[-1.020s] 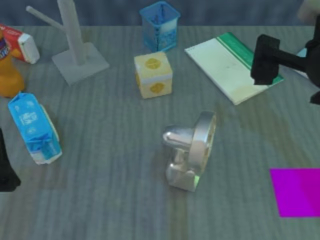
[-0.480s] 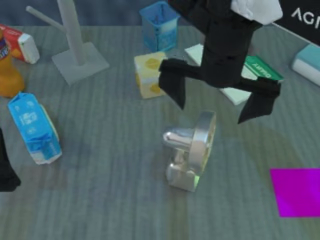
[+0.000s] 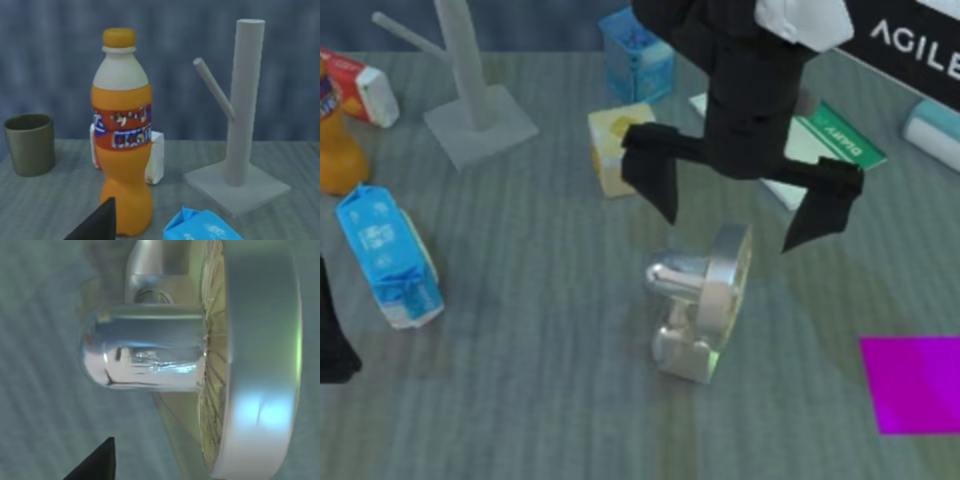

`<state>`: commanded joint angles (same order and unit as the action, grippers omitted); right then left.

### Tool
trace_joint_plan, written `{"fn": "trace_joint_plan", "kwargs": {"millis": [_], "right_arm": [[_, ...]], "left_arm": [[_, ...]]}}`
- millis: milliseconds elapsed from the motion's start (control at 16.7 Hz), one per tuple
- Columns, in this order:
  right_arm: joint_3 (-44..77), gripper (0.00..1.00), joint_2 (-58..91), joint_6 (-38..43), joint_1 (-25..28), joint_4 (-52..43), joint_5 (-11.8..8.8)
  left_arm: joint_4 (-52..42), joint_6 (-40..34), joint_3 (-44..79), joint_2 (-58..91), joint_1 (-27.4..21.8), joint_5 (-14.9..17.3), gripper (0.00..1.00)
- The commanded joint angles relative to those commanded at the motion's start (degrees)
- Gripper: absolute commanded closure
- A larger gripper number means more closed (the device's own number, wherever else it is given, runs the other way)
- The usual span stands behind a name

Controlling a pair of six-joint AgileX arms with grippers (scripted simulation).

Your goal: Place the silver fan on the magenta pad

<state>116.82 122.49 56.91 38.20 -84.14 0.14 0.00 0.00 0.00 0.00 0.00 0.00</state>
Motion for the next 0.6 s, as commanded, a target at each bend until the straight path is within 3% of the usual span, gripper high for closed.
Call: {"fn": "trace_joint_plan", "kwargs": {"millis": [600], "right_arm": [[-11.98,0.00,-0.37,0.15,0.38,11.48,0.01]], "left_arm": [[0.00,0.00,0.00,0.00,0.00,0.00,0.00]]}}
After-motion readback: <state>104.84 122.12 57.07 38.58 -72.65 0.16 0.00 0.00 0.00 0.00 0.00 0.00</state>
